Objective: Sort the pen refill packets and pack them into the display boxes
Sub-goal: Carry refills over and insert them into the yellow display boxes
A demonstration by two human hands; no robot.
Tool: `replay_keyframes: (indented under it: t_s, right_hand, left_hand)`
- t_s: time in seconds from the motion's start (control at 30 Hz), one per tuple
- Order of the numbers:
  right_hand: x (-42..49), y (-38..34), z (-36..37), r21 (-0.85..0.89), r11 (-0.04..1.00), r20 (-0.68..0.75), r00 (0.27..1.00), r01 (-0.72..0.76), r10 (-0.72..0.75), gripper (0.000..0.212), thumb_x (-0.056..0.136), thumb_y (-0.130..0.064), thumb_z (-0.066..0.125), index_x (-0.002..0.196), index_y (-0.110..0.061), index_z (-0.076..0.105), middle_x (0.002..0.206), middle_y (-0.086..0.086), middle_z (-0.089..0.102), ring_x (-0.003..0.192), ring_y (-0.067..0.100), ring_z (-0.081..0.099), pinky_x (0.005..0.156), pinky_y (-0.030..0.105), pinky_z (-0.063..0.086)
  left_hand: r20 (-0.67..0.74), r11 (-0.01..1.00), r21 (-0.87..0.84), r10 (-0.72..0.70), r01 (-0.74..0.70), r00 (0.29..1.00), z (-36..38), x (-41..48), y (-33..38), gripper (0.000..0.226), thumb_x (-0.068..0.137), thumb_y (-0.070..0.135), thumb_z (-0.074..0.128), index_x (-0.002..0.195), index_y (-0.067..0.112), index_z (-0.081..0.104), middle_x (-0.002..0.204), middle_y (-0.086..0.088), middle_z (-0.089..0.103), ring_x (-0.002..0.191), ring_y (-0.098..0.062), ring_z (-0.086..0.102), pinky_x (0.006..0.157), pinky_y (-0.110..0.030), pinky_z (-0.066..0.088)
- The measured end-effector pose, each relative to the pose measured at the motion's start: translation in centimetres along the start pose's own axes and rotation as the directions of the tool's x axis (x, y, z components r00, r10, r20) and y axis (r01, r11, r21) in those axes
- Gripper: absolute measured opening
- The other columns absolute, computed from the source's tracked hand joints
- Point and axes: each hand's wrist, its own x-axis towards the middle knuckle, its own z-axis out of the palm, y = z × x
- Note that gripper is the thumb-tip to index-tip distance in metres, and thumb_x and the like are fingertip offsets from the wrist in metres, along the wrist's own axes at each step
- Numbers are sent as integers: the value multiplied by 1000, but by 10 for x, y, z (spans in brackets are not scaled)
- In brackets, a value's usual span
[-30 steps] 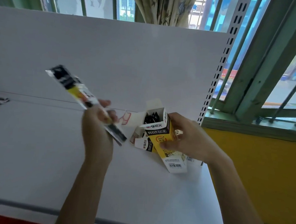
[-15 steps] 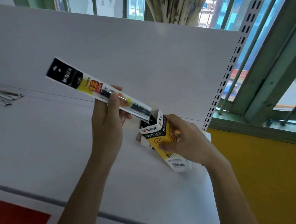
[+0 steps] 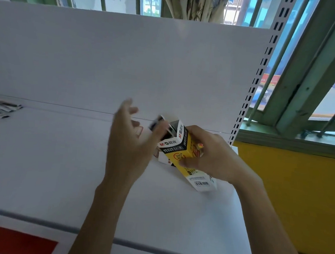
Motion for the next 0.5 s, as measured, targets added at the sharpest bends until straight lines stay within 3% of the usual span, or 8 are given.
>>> replay_keyframes:
  t_s: [0.07, 0.1, 0.13, 0.2, 0.3, 0.4, 0.5]
  right_hand:
    - [0, 0, 0, 0, 1000, 1, 1000, -4, 4, 58, 71, -21, 76, 119, -36, 46, 93, -23, 54, 88, 1, 55, 60, 6, 44]
    - [0, 0, 0, -19, 1000, 0, 1000, -4, 4, 60, 70, -20, 76, 121, -34, 47, 95, -21, 55, 89, 2, 54, 64, 8, 44]
    - [1, -1, 0, -40, 999, -1, 1000, -4, 4, 61, 70, -19, 76, 122, -32, 48, 98, -17, 57, 91, 4, 54, 69, 11, 45]
    - [2, 0, 0, -88, 996, -8, 1000, 0, -1, 61, 68, -18, 76, 122, -30, 51, 103, -10, 57, 94, 9, 53, 75, 20, 46]
    - [3, 4, 5, -233, 972, 11, 1000, -16, 20, 59, 67, -17, 73, 122, -27, 52, 106, -4, 47, 92, 13, 47, 75, 27, 43]
    - [9, 12, 16, -311, 947, 44, 994, -84, 103, 71, 72, -20, 71, 135, -28, 40, 116, -3, 44, 101, 13, 42, 80, 30, 41]
    - [18, 23, 35, -317, 946, 79, 992, -68, 98, 75, 71, -24, 74, 137, -23, 39, 129, -2, 46, 121, 18, 41, 93, 31, 40]
  left_hand:
    - [-151, 990, -32, 134, -141, 979, -6, 1, -4, 47, 80, 48, 49, 121, 24, 51, 105, 16, 56, 89, -2, 55, 70, -10, 42]
    - [-149, 980, 6, 199, -201, 969, -7, 1, -5, 33, 84, 41, 47, 110, 25, 59, 98, 19, 59, 87, -1, 55, 71, -15, 44]
    - [-93, 974, 42, 226, -223, 970, -7, 1, -7, 22, 85, 35, 47, 96, 26, 64, 88, 19, 62, 84, -1, 55, 69, -20, 45]
    - [144, 976, 105, 177, -193, 974, -2, 2, -12, 25, 82, 31, 49, 75, 18, 69, 72, 9, 66, 76, -7, 55, 65, -27, 42]
    - [415, 980, 124, 91, -155, 905, 5, -1, -26, 33, 81, 36, 47, 80, 15, 73, 76, 2, 68, 77, -9, 55, 65, -24, 41]
    - [385, 985, 136, 45, -105, 922, 4, -2, -43, 19, 89, 28, 54, 92, 22, 71, 91, 9, 67, 81, 0, 58, 67, -11, 41]
    - [347, 962, 262, -23, -73, 937, -4, -6, -63, 22, 89, 21, 56, 109, 21, 64, 105, 8, 64, 94, -5, 57, 84, -20, 43]
